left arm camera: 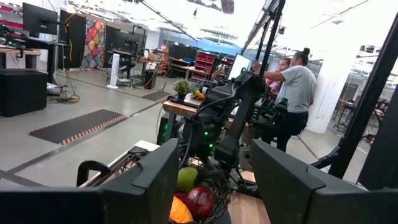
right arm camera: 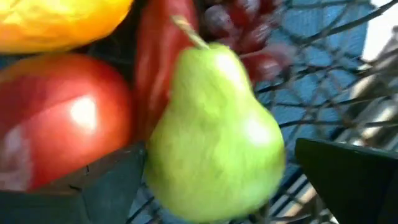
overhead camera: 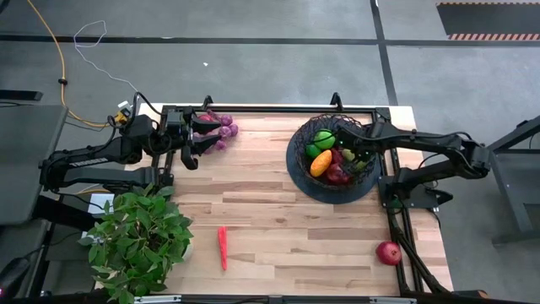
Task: Build produce basket
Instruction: Put the green pear into the black wire basket, then put the orange chili pepper into the black wire basket
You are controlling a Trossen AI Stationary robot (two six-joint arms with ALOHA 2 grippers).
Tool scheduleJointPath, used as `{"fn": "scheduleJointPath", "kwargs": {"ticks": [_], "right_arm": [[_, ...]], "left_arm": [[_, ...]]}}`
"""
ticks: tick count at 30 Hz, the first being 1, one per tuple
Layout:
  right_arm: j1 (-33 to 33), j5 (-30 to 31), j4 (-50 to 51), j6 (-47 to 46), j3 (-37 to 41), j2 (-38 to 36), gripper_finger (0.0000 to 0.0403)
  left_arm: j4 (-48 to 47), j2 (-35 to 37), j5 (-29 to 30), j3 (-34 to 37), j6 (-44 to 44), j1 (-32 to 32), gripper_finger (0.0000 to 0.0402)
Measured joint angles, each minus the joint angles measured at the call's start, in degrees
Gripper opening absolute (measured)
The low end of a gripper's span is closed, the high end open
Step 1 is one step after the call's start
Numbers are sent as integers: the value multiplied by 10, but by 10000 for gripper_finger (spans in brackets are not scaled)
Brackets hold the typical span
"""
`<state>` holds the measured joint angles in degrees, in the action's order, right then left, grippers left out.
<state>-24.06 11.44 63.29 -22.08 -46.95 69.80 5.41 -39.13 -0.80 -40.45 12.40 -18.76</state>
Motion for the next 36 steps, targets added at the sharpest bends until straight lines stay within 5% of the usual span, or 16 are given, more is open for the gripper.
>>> {"fn": "scheduleJointPath", "kwargs": {"ticks": [15, 24, 31, 36], "right_arm": [[8, 29, -81, 50, -149, -16, 385], [59, -77, -321, 33, -23, -95, 385], [105, -153, -667, -36, 102, -112, 385], [122, -159, -822, 14, 126, -101, 385]], "left_arm": [[0, 0, 0, 0, 0, 0, 186], [0, 0, 1, 0, 0, 0, 186], [0, 0, 2, 0, -1, 0, 186], [0, 0, 2, 0, -1, 0, 186]]}}
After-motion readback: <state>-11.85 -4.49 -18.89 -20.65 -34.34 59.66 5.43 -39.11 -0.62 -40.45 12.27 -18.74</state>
